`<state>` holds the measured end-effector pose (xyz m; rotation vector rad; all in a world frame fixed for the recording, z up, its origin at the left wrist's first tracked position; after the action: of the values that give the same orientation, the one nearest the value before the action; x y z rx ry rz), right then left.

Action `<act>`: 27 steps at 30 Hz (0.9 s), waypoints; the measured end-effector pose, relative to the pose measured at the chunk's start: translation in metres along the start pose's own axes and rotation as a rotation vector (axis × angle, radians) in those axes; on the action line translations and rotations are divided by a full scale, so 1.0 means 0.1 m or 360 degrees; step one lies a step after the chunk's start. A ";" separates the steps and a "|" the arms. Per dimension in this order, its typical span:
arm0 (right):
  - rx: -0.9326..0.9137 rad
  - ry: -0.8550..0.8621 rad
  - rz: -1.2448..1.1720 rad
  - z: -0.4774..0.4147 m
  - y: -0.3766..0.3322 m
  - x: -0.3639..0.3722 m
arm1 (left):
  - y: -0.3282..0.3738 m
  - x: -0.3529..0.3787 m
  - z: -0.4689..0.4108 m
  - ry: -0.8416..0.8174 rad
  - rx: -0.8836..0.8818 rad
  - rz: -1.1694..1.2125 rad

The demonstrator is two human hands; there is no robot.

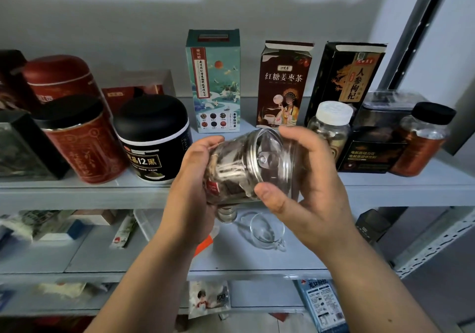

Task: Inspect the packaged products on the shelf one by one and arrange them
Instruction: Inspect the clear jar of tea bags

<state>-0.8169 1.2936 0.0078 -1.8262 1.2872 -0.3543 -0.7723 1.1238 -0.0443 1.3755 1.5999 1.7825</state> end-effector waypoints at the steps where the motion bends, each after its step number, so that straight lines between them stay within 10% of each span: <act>1: -0.0012 -0.0014 0.0007 -0.01 -0.01 0.01 | 0.02 -0.01 0.00 -0.0015 0.0022 -0.0043; 16: -0.0509 -0.0060 0.0445 0.02 -0.18 0.13 | 0.16 0.04 0.05 -0.0273 0.0032 -0.0599; 22: 0.0226 0.0093 -0.0276 -0.03 0.08 0.23 | 0.42 0.03 0.18 -0.0109 0.0648 -0.0850; 27: 0.0219 -0.0468 -0.0083 -0.03 0.09 0.29 | 0.41 -0.13 0.10 0.0058 0.0432 -0.0672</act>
<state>-0.8121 1.2659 -0.0035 -1.7237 0.9905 -0.1879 -0.7453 1.1072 -0.0137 1.0098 2.0308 1.3874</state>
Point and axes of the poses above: each hand's wrist, its own z-axis away from the middle knuckle, its own x-axis out of the palm, y = z × x, the point moved 9 cm from there along -z, towards the middle knuckle, and after that the axes turned 3 degrees about x, right-handed, at the moved point
